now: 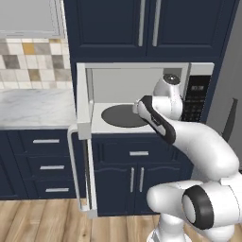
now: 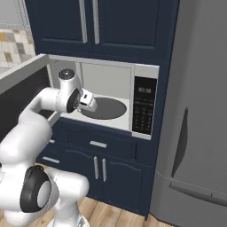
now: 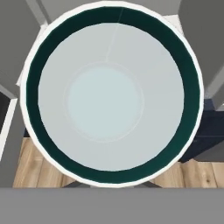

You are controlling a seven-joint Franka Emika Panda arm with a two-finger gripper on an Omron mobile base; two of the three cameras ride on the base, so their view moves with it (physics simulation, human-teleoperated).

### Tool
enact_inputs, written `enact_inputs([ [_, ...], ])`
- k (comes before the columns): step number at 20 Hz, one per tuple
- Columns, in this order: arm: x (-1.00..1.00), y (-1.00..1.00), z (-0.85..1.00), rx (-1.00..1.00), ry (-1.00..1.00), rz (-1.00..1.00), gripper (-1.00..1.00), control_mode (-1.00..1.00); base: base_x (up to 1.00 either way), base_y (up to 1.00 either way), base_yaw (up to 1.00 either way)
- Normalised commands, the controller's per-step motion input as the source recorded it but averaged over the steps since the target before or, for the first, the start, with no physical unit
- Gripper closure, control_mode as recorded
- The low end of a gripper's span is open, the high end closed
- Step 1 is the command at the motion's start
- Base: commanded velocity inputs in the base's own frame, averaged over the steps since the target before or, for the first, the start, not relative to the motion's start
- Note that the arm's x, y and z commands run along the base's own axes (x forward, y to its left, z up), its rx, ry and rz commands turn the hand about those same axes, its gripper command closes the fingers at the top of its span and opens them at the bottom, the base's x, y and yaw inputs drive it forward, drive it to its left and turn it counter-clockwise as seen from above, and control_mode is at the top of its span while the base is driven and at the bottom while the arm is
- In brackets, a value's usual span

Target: Pick the mug from the counter and place it inside the microwave. Then close the microwave.

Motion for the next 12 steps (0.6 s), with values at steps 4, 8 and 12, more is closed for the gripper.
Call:
enact_inputs([
  [4, 0.55, 0.04, -0.01, -0.03, 0.01, 0.00, 1.00, -1.00, 0.00, 0.00, 0.00],
  [8, 0.21, 0.00, -0.01, -0.01, 0.01, 0.00, 1.00, -1.00, 0.00, 0.00, 0.00],
  [12, 0.20, 0.00, -0.13, 0.00, 0.00, 0.00, 1.00, -1.00, 0.00, 0.00, 0.00],
])
